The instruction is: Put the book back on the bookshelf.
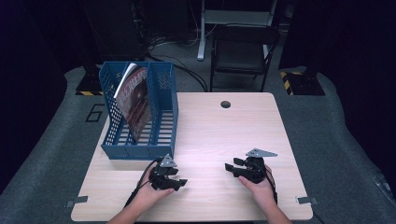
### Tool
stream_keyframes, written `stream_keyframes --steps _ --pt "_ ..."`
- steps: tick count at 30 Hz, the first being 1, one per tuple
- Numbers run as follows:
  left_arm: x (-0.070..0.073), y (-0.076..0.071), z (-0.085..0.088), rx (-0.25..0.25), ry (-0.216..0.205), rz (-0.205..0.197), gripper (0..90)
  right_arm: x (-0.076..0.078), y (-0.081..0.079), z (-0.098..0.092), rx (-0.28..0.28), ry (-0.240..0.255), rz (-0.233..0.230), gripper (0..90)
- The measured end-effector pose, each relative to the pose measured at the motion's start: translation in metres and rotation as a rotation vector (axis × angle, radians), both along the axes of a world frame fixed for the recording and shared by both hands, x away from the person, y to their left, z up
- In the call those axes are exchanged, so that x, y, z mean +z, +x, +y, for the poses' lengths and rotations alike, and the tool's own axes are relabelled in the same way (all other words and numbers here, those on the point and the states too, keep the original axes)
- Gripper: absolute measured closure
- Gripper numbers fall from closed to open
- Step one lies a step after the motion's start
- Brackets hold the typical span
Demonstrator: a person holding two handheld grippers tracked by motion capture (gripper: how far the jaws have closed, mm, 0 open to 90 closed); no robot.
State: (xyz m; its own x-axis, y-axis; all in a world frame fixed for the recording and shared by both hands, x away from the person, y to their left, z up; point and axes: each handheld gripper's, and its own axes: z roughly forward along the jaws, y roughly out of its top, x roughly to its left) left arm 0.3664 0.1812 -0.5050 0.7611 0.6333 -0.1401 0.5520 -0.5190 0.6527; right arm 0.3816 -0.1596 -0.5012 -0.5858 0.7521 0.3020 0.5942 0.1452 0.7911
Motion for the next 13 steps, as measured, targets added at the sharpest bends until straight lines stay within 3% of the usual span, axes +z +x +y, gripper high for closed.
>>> stream_keyframes --steps 13 --pt "-0.0021 -0.0012 -0.0048 -0.011 0.008 -0.004 39.4 -0.0006 0.0004 -0.0025 -0.014 0.003 0.006 45.4"
